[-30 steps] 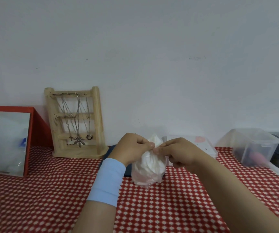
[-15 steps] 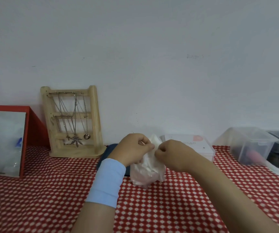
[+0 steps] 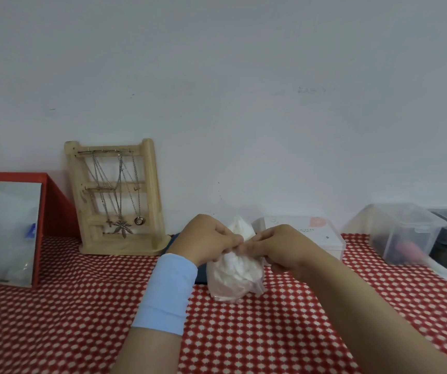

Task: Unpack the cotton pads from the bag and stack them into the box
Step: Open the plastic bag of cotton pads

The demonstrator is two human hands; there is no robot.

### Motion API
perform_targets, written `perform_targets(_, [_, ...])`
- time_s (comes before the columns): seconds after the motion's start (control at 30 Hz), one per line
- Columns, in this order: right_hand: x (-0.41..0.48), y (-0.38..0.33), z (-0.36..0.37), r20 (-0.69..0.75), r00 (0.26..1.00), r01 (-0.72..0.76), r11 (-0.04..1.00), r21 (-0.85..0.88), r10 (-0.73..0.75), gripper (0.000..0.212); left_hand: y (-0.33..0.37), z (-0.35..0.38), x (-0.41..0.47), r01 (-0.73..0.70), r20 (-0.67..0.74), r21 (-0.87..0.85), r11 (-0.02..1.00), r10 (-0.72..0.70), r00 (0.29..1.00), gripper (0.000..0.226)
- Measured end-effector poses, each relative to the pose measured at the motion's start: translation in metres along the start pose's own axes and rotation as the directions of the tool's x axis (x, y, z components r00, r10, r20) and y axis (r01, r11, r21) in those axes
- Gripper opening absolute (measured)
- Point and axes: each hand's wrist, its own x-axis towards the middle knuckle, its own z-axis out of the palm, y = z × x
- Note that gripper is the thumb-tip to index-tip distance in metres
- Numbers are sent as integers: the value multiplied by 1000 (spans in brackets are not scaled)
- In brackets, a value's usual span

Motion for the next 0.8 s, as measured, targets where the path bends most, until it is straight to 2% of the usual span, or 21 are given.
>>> perform_targets(0.17, [3, 3, -4, 66, 996, -69, 987, 142, 60, 30, -7, 0, 3, -48, 50, -61, 997, 51, 997, 15])
perform_targets(0.27, [6, 6, -5, 79, 995, -67, 983, 174, 54, 27, -8, 3, 5, -72, 30, -25, 997, 73, 997, 22])
perform_targets(0.43, [7, 6, -4, 23, 999, -28, 987, 158, 25, 19, -8, 9, 6, -96, -13, 36, 995, 96, 995, 34])
perform_targets(0.57, [10, 10, -5, 3, 995, -95, 981, 170, 96, 18, -10, 12, 7, -78, -26, 66, 995, 80, 996, 29])
perform_targets(0.8, [11, 9, -1, 25, 993, -122, 972, 203, 119, 14, -5, 9, 0, -33, 24, -22, 999, 34, 999, 15])
